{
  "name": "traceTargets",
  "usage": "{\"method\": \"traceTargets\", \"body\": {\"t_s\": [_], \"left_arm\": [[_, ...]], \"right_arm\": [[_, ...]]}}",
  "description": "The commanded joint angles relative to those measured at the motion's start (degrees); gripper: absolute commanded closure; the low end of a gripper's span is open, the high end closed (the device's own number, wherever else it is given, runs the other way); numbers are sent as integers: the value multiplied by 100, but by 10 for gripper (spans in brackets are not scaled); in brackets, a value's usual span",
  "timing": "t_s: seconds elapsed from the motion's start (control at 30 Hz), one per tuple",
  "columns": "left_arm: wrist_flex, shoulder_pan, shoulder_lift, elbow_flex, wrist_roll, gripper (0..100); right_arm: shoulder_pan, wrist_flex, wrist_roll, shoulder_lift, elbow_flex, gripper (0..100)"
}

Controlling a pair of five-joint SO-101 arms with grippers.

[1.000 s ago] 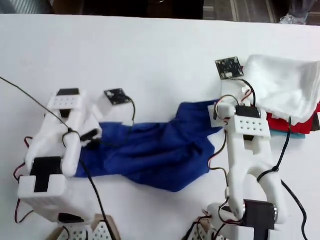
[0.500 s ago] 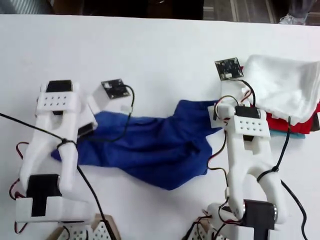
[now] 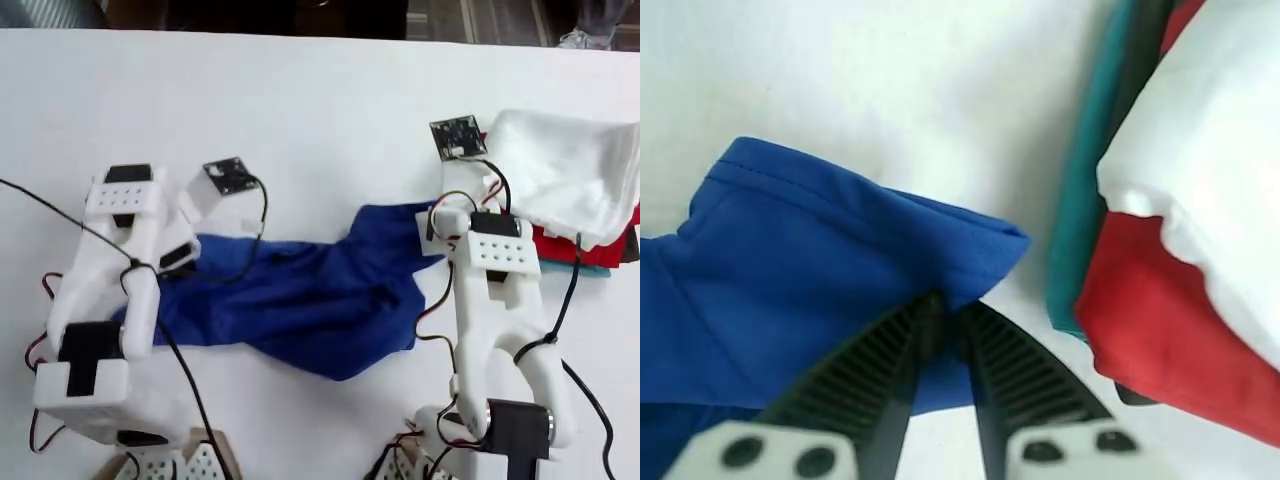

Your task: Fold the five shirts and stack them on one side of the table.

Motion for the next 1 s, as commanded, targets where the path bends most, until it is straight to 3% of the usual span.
{"method": "traceTargets", "body": {"t_s": [0.0, 0.33, 0.47, 0.7, 0.97], "left_arm": [[0, -53, -9, -22, 62, 866], [1582, -53, 18, -954, 62, 861], [1486, -44, 35, -760, 62, 861], [563, 18, 35, -110, 70, 860], [466, 18, 35, 48, 62, 860]], "right_arm": [[-48, -75, 18, 13, -44, 978], [-48, -84, 18, 13, -44, 978], [-48, -84, 18, 13, -44, 978], [-48, -75, 18, 13, -44, 978], [-48, -75, 18, 13, -44, 978]]}}
